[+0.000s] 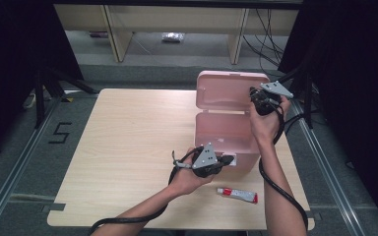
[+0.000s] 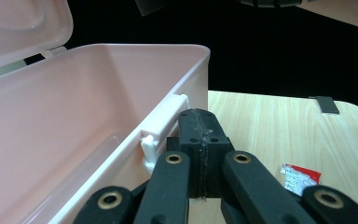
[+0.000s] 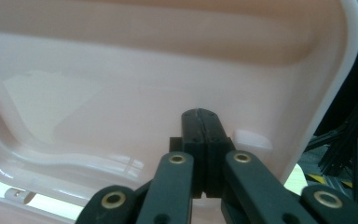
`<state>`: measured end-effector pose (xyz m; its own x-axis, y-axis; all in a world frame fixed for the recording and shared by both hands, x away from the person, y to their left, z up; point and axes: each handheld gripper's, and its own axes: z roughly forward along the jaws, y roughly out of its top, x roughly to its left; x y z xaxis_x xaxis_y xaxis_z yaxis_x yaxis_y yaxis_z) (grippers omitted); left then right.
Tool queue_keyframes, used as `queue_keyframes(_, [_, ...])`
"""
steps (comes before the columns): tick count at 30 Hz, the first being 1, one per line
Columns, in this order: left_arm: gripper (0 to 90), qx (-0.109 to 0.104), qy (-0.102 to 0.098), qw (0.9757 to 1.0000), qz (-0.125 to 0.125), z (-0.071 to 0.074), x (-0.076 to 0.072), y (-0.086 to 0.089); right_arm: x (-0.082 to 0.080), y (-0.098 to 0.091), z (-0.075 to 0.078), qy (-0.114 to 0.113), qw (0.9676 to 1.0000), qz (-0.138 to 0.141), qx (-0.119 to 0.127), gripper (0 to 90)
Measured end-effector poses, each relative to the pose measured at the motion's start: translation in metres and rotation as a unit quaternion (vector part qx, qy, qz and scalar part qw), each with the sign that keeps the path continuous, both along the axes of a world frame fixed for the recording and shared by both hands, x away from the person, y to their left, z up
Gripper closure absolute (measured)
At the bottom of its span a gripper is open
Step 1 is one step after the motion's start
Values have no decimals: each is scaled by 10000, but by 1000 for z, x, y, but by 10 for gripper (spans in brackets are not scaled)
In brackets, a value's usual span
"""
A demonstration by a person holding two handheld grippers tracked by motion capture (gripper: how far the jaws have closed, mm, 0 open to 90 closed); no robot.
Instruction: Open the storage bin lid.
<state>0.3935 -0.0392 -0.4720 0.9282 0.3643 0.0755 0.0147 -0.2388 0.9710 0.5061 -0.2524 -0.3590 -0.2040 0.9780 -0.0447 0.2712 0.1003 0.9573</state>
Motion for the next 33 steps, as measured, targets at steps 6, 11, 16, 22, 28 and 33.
queue_keyframes(6, [894,15,3,10000,-4,0,0,0,2,1,-3,46,10000,-16,62,900])
queue_keyframes(11, [894,41,-26,10000,-31,1,0,0,5,1,-4,84,10000,-16,43,900])
queue_keyframes(16, [894,47,-29,10000,-31,1,0,0,7,1,-6,127,9999,-38,-37,900])
queue_keyframes(22, [894,50,-29,10000,-36,1,0,0,11,2,-10,210,9997,-65,-59,900])
queue_keyframes(28, [894,54,-27,10000,-37,1,1,0,14,3,-12,312,9995,-48,-84,900])
queue_keyframes(33, [894,52,-7,10000,-10,1,0,0,17,4,-14,319,9994,-86,-117,900])
